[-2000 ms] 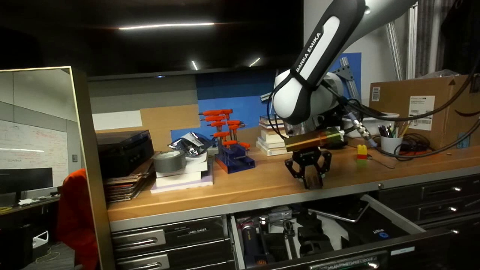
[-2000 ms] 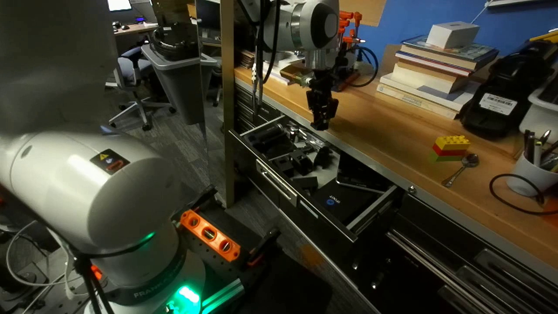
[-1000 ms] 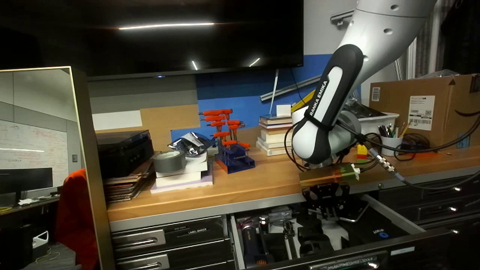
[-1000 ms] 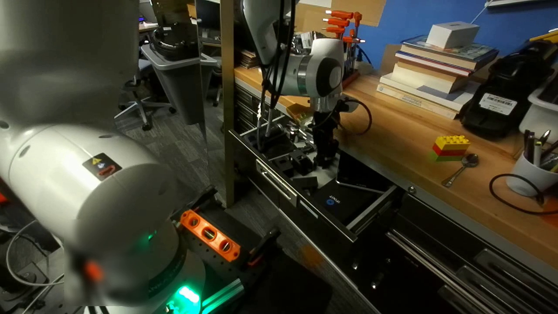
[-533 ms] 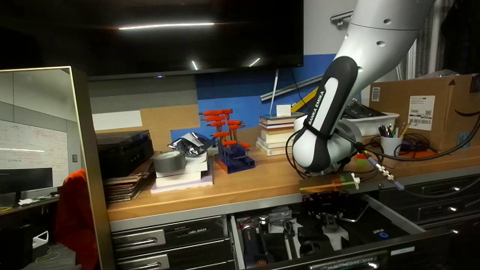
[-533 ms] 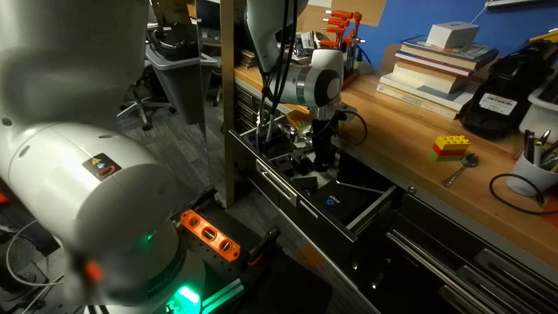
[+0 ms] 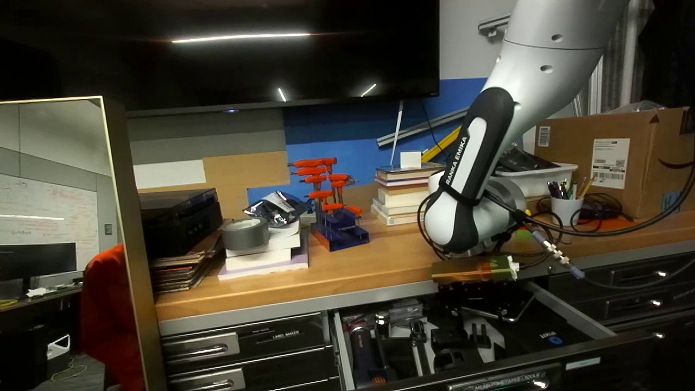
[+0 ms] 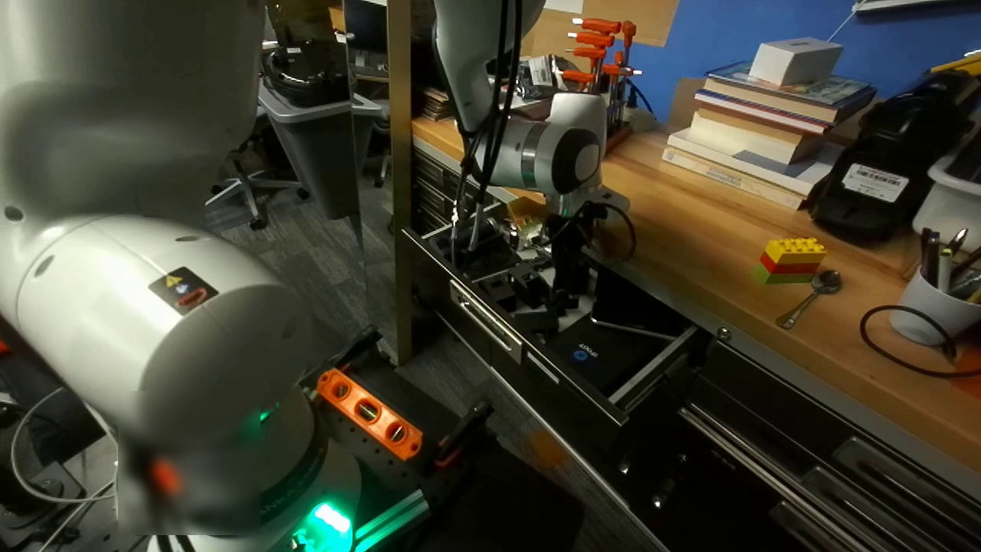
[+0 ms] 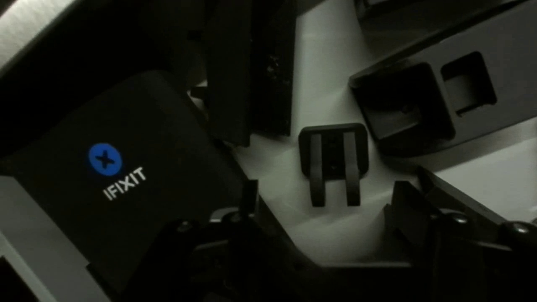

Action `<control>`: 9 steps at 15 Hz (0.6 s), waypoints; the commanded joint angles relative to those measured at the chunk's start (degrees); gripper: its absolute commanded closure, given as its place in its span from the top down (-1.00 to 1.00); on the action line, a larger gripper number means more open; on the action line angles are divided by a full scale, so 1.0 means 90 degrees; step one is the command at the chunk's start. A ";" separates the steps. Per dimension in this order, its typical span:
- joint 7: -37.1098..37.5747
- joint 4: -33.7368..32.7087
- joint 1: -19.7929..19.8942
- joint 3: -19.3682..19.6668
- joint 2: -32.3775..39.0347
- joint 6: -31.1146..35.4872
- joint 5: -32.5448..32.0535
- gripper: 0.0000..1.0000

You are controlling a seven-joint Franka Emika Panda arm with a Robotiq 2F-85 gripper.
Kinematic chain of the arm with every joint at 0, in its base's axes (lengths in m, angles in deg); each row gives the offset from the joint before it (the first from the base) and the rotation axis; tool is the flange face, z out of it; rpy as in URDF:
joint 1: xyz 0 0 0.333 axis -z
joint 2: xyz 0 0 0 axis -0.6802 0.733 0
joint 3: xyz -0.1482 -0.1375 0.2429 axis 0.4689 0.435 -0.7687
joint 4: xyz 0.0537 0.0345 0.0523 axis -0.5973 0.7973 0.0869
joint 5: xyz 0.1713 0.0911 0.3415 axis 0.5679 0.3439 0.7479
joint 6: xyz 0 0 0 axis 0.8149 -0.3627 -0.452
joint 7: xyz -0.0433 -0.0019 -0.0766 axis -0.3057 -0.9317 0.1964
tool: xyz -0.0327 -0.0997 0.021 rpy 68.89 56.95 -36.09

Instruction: Put the black objects in the drawer and close it

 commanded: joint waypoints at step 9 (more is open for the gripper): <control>0.4901 0.0779 -0.2112 0.1078 -0.1385 -0.1786 -0.0688 1.00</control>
